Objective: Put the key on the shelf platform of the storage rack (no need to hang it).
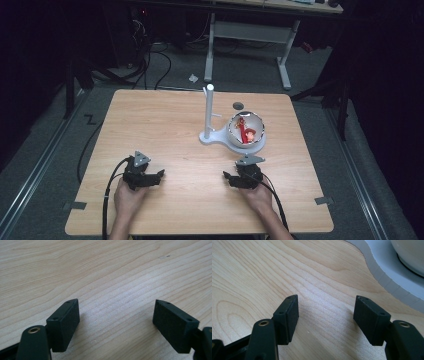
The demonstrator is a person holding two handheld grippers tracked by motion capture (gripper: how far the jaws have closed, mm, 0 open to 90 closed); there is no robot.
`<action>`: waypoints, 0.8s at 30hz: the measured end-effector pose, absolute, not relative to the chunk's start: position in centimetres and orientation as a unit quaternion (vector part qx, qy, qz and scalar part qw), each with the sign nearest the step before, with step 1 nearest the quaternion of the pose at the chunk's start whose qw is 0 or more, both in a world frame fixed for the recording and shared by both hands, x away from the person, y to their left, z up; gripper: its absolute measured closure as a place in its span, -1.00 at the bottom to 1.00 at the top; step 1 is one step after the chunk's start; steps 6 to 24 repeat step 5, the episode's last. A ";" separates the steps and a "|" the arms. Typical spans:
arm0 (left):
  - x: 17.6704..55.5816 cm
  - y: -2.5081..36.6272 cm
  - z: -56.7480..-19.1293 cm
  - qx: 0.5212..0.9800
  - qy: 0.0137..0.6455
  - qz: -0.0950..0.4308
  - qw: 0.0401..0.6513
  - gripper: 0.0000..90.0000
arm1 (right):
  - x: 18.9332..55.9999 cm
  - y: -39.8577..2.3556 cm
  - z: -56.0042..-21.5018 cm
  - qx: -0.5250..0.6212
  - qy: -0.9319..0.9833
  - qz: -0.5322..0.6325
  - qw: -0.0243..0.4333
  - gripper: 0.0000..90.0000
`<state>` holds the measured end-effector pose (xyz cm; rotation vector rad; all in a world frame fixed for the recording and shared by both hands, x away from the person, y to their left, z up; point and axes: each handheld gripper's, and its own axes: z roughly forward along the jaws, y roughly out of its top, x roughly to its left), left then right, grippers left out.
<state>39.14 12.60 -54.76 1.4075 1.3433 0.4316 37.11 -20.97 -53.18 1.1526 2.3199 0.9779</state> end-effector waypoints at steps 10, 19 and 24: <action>39.1 12.6 -54.8 0.593 0.566 0.182 0.543 -0.51 | 37.1 -21.0 -53.2 0.408 0.824 0.348 0.184 -0.18; 39.1 12.6 -54.8 0.593 0.566 0.182 0.543 -0.51 | 37.1 -21.0 -53.2 0.408 0.824 0.348 0.184 -0.18; 39.1 12.6 -54.8 0.593 0.566 0.182 0.543 -0.51 | 37.1 -21.0 -53.2 0.408 0.824 0.348 0.184 -0.18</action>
